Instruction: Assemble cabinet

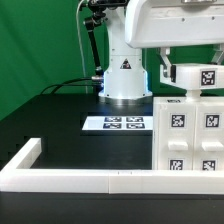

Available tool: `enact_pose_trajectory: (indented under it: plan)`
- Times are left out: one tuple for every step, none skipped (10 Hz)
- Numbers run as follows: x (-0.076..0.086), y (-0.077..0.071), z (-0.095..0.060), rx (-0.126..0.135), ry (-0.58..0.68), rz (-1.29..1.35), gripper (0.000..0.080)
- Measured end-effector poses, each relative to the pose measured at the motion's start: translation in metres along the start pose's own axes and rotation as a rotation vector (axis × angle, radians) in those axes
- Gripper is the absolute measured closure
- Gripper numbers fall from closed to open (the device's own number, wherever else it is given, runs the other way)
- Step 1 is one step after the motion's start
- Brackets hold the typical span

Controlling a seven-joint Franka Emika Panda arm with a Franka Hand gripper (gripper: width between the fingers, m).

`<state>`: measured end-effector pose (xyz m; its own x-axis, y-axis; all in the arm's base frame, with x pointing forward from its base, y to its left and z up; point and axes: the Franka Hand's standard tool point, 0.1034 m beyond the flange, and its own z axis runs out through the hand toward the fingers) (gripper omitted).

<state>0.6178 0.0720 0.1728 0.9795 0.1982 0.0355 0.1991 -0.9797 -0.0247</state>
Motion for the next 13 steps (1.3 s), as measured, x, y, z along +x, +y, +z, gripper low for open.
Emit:
enact_pose_trajectory:
  plan:
    - [0.002,-0.001,0.0,0.0,0.008,-0.002,0.0238]
    - [0.001,-0.003,0.003,0.0,0.009,-0.005,0.0238]
    - [-0.002,-0.005,0.008,0.001,0.002,-0.007,0.0238]
    - [-0.003,-0.007,0.011,0.003,-0.002,-0.01,0.0238]
    - [-0.001,-0.008,0.012,0.003,0.002,-0.013,0.0238]
    - [0.0,-0.007,0.012,0.003,0.008,-0.02,0.0238]
    - [0.002,-0.005,0.012,0.002,0.018,-0.029,0.0238]
    - [0.004,-0.004,0.012,-0.001,0.038,-0.032,0.0238]
    - [0.005,-0.004,0.012,-0.004,0.057,-0.032,0.0238]
    - [0.005,-0.004,0.012,-0.005,0.065,-0.032,0.0238]
    - [0.005,-0.004,0.012,-0.005,0.064,-0.032,0.0238]
    - [0.005,-0.004,0.012,-0.005,0.064,-0.032,0.0238]
    - [0.005,-0.004,0.012,-0.005,0.064,-0.032,0.0238]
